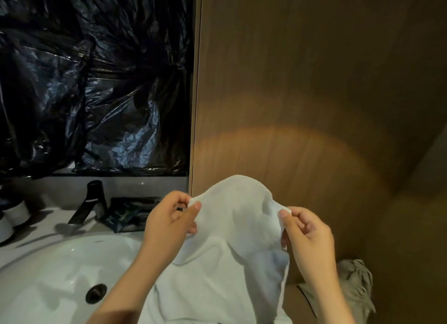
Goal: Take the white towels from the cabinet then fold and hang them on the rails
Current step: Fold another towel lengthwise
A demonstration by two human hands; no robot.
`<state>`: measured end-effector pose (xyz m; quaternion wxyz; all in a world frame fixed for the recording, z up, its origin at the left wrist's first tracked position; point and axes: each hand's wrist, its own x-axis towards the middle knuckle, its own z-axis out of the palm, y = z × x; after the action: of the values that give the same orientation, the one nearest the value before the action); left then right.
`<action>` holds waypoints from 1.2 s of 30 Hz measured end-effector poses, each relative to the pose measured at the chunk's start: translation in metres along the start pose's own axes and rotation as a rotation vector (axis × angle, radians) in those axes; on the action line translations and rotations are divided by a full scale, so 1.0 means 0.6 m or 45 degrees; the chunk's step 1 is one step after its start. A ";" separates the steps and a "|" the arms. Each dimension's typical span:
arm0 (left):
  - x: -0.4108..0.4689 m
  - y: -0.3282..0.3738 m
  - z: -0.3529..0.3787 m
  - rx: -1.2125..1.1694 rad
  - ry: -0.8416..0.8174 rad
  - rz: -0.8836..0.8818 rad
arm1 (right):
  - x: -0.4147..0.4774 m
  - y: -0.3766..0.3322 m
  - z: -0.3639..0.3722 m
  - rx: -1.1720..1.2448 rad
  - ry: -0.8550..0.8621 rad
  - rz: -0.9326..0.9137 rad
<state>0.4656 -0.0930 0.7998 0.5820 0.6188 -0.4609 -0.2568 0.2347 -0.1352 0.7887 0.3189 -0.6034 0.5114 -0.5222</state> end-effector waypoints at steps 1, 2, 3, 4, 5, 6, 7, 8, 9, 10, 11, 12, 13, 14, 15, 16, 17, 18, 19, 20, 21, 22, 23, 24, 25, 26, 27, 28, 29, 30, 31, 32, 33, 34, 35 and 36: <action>-0.007 0.001 0.003 -0.014 -0.027 -0.007 | -0.006 -0.004 0.005 -0.001 -0.026 -0.016; -0.015 0.001 0.007 -0.022 -0.062 -0.012 | -0.011 -0.007 0.012 0.004 -0.055 -0.027; -0.022 0.002 0.010 -0.026 -0.100 -0.014 | -0.017 -0.013 0.021 0.025 -0.087 -0.027; -0.028 0.002 0.013 -0.024 -0.133 -0.013 | -0.022 -0.018 0.028 0.051 -0.121 -0.021; -0.033 0.004 0.014 -0.018 -0.160 -0.010 | -0.027 -0.024 0.034 0.068 -0.155 -0.017; -0.038 0.006 0.014 -0.020 -0.180 -0.002 | -0.032 -0.030 0.040 0.077 -0.185 -0.027; -0.041 0.010 0.014 -0.043 -0.195 0.009 | -0.036 -0.037 0.045 0.083 -0.212 -0.050; -0.044 0.013 0.013 -0.078 -0.206 0.018 | -0.040 -0.044 0.048 0.085 -0.235 -0.085; -0.047 0.018 0.012 -0.109 -0.217 0.025 | -0.043 -0.050 0.052 0.082 -0.255 -0.124; -0.049 0.021 0.012 -0.132 -0.228 0.035 | -0.046 -0.055 0.054 0.075 -0.273 -0.157; -0.051 0.024 0.011 -0.154 -0.239 0.046 | -0.048 -0.060 0.057 0.071 -0.291 -0.181; -0.053 0.025 0.011 -0.174 -0.245 0.050 | -0.049 -0.064 0.059 0.074 -0.311 -0.195; -0.054 0.026 0.010 -0.188 -0.246 0.047 | -0.049 -0.067 0.062 0.082 -0.330 -0.203; -0.055 0.026 0.008 -0.195 -0.242 0.041 | -0.050 -0.070 0.063 0.086 -0.345 -0.207; -0.055 0.026 0.006 -0.198 -0.239 0.037 | -0.050 -0.072 0.065 0.087 -0.357 -0.212; -0.056 0.026 0.004 -0.197 -0.237 0.036 | -0.050 -0.073 0.066 0.090 -0.370 -0.215; -0.056 0.025 0.002 -0.190 -0.234 0.040 | -0.049 -0.073 0.068 0.095 -0.390 -0.209; -0.057 0.025 0.000 -0.184 -0.230 0.046 | -0.048 -0.073 0.070 0.097 -0.418 -0.196; -0.057 0.023 -0.002 -0.183 -0.227 0.053 | -0.047 -0.072 0.071 0.096 -0.457 -0.183; -0.057 0.022 -0.004 -0.183 -0.224 0.057 | -0.046 -0.071 0.071 0.099 -0.502 -0.169; -0.056 0.020 -0.005 -0.178 -0.220 0.058 | -0.044 -0.071 0.071 0.113 -0.553 -0.154; -0.056 0.018 -0.007 -0.169 -0.215 0.059 | -0.043 -0.071 0.069 0.139 -0.606 -0.139; -0.055 0.017 -0.009 -0.163 -0.207 0.061 | -0.042 -0.071 0.068 0.175 -0.655 -0.122; -0.054 0.016 -0.011 -0.162 -0.201 0.064 | -0.041 -0.072 0.066 0.213 -0.696 -0.102; -0.053 0.014 -0.013 -0.164 -0.198 0.066 | -0.040 -0.072 0.064 0.245 -0.723 -0.081; -0.053 0.013 -0.015 -0.167 -0.199 0.067 | -0.039 -0.073 0.063 0.269 -0.735 -0.065; -0.052 0.012 -0.016 -0.167 -0.202 0.067 | -0.036 -0.074 0.063 0.285 -0.728 -0.051; -0.052 0.012 -0.017 -0.166 -0.206 0.069 | -0.034 -0.075 0.064 0.302 -0.705 -0.040; -0.052 0.011 -0.017 -0.163 -0.211 0.074 | -0.031 -0.076 0.067 0.315 -0.674 -0.035; -0.052 0.012 -0.017 -0.157 -0.217 0.079 | -0.028 -0.076 0.069 0.317 -0.640 -0.037; -0.052 0.012 -0.017 -0.150 -0.221 0.085 | -0.025 -0.076 0.073 0.310 -0.610 -0.042; -0.053 0.013 -0.017 -0.144 -0.224 0.089 | -0.024 -0.075 0.075 0.301 -0.586 -0.049; -0.053 0.013 -0.016 -0.142 -0.224 0.088 | -0.023 -0.072 0.078 0.292 -0.566 -0.055; -0.053 0.012 -0.017 -0.143 -0.224 0.083 | -0.023 -0.070 0.081 0.280 -0.556 -0.058; -0.053 0.010 -0.017 -0.145 -0.225 0.077 | -0.024 -0.066 0.084 0.264 -0.554 -0.057; -0.053 0.008 -0.017 -0.143 -0.227 0.072 | -0.025 -0.063 0.086 0.246 -0.557 -0.052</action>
<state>0.4590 -0.0600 0.7997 0.5795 0.5466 -0.5130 -0.3196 0.2959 -0.1181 0.8061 0.4678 -0.6790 0.3654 -0.4319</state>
